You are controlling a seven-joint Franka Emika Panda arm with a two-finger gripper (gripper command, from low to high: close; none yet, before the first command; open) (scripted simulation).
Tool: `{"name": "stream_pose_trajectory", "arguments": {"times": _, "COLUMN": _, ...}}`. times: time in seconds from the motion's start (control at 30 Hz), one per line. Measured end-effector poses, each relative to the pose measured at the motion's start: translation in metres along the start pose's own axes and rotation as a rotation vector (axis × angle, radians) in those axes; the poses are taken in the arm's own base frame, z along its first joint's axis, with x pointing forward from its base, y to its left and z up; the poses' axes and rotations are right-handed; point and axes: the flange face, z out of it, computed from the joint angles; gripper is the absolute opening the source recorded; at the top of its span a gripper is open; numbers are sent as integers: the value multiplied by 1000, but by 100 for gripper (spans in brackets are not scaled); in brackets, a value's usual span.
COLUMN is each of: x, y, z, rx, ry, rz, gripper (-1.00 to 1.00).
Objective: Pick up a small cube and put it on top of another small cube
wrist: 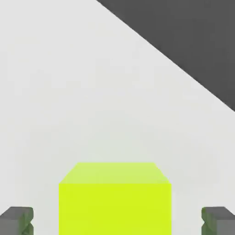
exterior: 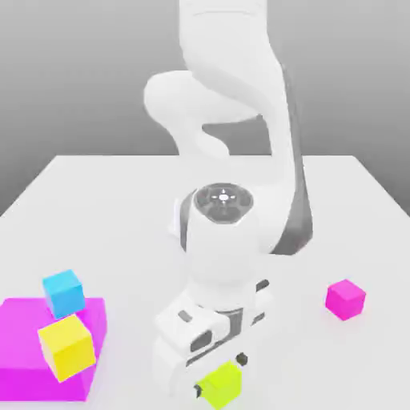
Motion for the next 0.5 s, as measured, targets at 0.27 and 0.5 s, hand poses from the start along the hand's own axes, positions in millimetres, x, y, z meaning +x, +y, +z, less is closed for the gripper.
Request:
{"name": "stream_pose_trajectory", "arguments": {"times": 0.27, "x": 1, "y": 0, "z": -29, "rx": -1, "ry": -1, "rz": -1, "gripper": -100}}
{"name": "stream_pose_trajectory", "arguments": {"times": 0.5, "x": -69, "y": -117, "z": -84, "rx": 27, "ry": -12, "rz": -204, "gripper": -100}}
